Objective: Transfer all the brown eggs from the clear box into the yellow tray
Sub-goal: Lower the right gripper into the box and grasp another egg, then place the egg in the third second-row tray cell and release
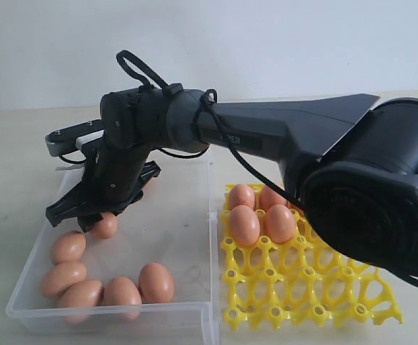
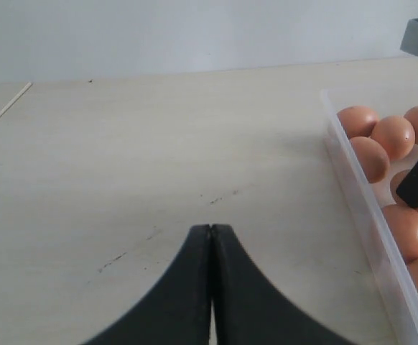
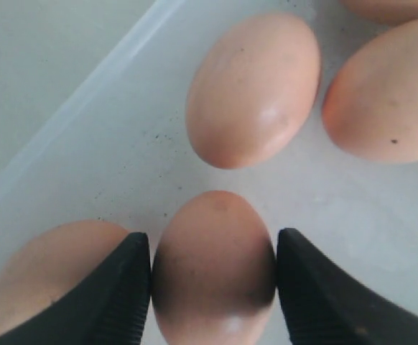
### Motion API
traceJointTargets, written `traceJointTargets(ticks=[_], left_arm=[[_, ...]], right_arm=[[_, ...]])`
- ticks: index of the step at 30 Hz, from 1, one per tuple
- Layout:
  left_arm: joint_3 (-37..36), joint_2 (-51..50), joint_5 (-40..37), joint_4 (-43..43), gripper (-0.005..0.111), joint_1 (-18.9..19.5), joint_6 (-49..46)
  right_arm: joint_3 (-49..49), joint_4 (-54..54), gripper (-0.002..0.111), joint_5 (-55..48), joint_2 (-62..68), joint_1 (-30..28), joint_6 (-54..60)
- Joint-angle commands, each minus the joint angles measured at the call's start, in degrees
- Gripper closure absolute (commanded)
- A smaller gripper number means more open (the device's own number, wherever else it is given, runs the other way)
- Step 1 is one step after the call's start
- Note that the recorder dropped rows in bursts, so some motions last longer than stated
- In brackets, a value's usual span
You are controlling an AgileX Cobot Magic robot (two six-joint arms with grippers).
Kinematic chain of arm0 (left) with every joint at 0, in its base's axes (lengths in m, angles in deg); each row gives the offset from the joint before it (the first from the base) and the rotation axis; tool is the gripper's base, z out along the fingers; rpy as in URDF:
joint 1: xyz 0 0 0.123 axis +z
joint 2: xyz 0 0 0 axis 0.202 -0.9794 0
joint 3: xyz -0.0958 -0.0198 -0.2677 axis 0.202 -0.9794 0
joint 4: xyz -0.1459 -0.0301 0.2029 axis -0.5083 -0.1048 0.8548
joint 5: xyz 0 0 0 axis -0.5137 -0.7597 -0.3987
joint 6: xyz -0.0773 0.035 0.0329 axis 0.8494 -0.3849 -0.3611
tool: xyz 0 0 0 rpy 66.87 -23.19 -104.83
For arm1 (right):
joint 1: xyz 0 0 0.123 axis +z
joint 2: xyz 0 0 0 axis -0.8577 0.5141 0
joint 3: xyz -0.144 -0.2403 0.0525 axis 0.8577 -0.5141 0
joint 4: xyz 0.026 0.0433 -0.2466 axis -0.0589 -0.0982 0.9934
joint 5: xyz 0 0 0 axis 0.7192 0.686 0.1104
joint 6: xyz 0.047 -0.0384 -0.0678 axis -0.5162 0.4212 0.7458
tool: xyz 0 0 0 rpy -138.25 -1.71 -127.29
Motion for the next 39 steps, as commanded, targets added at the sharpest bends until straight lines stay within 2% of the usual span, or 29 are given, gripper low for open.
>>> traceJointTargets(ticks=[1, 6, 8, 11, 18, 21, 24, 30, 39], left_arm=[[0.3, -0.2, 0.3, 0.2, 0.107, 0.1, -0.1], [0.3, -0.2, 0.3, 0.2, 0.107, 0.1, -0.1], [0.3, -0.2, 0.3, 0.2, 0.107, 0.1, -0.1], [0.3, -0.2, 0.3, 0.2, 0.107, 0.1, -0.1], [0.3, -0.2, 0.3, 0.2, 0.107, 0.1, -0.1], [0.3, -0.2, 0.3, 0.2, 0.107, 0.1, -0.1], [0.3, -0.2, 0.3, 0.2, 0.107, 0.1, -0.1], [0.3, -0.2, 0.3, 0.2, 0.107, 0.1, -0.1], [0.3, -0.2, 0.3, 0.2, 0.107, 0.1, -0.1]], right_arm=[[0.4, 0.6, 0.108, -0.7, -0.2, -0.1, 2.1], [-0.8, 1.8, 0.108, 0.1, -5.7, -1.6, 1.9], [-4.8, 3.4, 0.108, 3.5, -9.7, -2.5, 1.5], [-17.2, 4.6, 0.108, 15.4, -18.6, -3.9, 0.9], [-57.1, 3.0, 0.108, 45.6, -43.2, -8.6, -1.1], [-69.8, 1.3, 0.108, 51.7, -49.9, -10.8, -1.1], [-78.2, -1.3, 0.108, 56.5, -54.5, -12.5, -1.1], [-88.0, -2.5, 0.108, 61.0, -58.0, -16.9, -1.1], [-89.9, -1.4, 0.108, 64.1, -55.7, -23.4, -0.9]])
